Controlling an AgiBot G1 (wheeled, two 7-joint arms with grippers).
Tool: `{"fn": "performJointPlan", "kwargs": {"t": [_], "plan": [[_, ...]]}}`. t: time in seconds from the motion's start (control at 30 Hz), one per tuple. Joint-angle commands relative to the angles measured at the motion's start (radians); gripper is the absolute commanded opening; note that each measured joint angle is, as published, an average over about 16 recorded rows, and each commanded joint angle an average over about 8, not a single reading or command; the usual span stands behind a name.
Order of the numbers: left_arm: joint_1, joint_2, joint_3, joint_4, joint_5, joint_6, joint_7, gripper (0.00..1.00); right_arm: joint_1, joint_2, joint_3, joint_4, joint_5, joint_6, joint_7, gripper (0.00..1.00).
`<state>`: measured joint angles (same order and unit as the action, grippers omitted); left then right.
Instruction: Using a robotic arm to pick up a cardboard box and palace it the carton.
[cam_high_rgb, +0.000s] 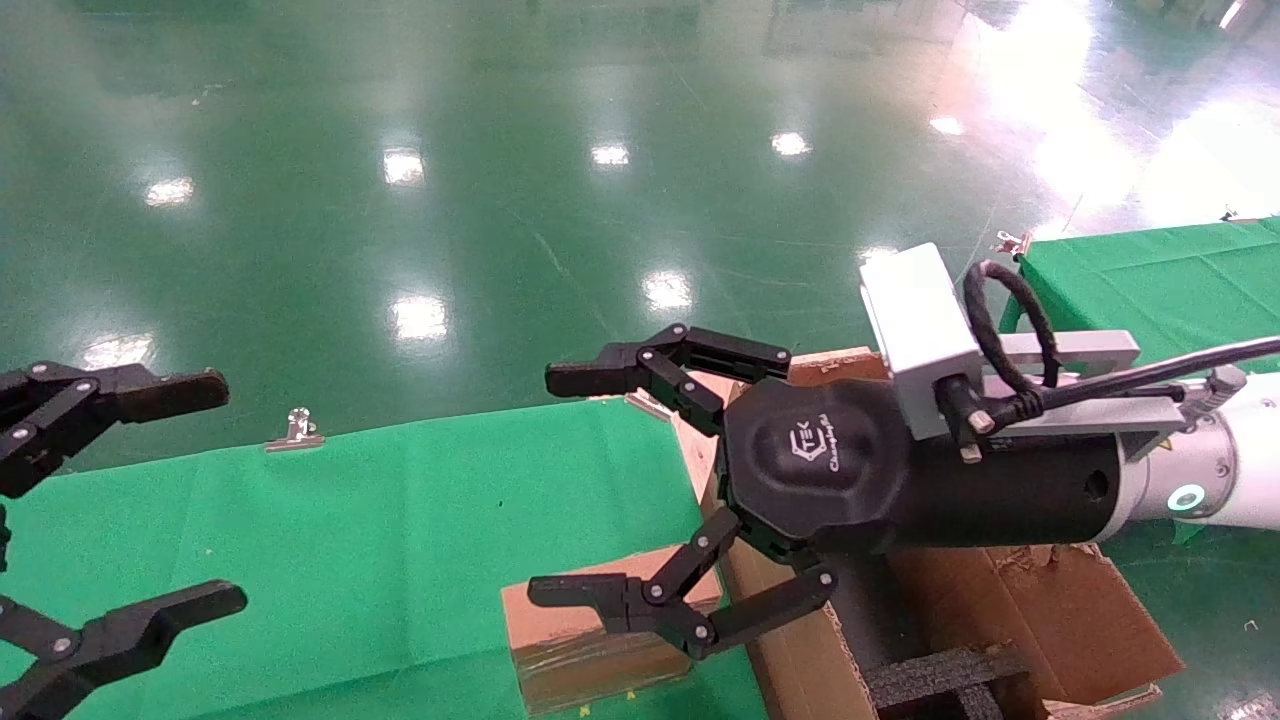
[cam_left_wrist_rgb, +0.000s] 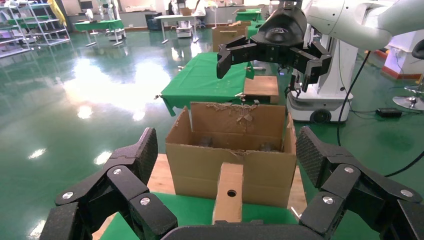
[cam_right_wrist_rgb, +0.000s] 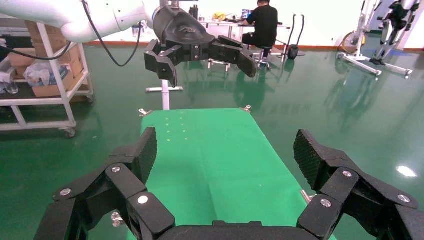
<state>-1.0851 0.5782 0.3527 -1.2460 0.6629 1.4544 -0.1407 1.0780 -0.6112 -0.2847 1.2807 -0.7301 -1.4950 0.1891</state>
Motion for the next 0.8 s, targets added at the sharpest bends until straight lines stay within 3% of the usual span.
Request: {"fn": "performJointPlan", "kwargs": {"t": [0.03,0.37,0.4,0.63,0.67,0.8], "plan": [[0.0,0.0,0.0,0.0,0.0,0.0,0.0,1.0,0.0,0.0,0.0,0.0,0.0,0.0,0.0,1.0],[0.0,0.0,0.0,0.0,0.0,0.0,0.0,1.0,0.0,0.0,0.0,0.0,0.0,0.0,0.0,1.0],[0.0,0.0,0.0,0.0,0.0,0.0,0.0,0.92,0.0,0.0,0.0,0.0,0.0,0.0,0.0,1.0],[0.0,0.0,0.0,0.0,0.0,0.0,0.0,0.05,0.0,0.0,0.0,0.0,0.0,0.0,0.0,1.0],[0.0,0.0,0.0,0.0,0.0,0.0,0.0,0.0,0.0,0.0,0.001,0.0,0.0,0.0,0.0,1.0],[0.0,0.0,0.0,0.0,0.0,0.0,0.0,0.0,-0.001,0.0,0.0,0.0,0.0,0.0,0.0,1.0]]}}
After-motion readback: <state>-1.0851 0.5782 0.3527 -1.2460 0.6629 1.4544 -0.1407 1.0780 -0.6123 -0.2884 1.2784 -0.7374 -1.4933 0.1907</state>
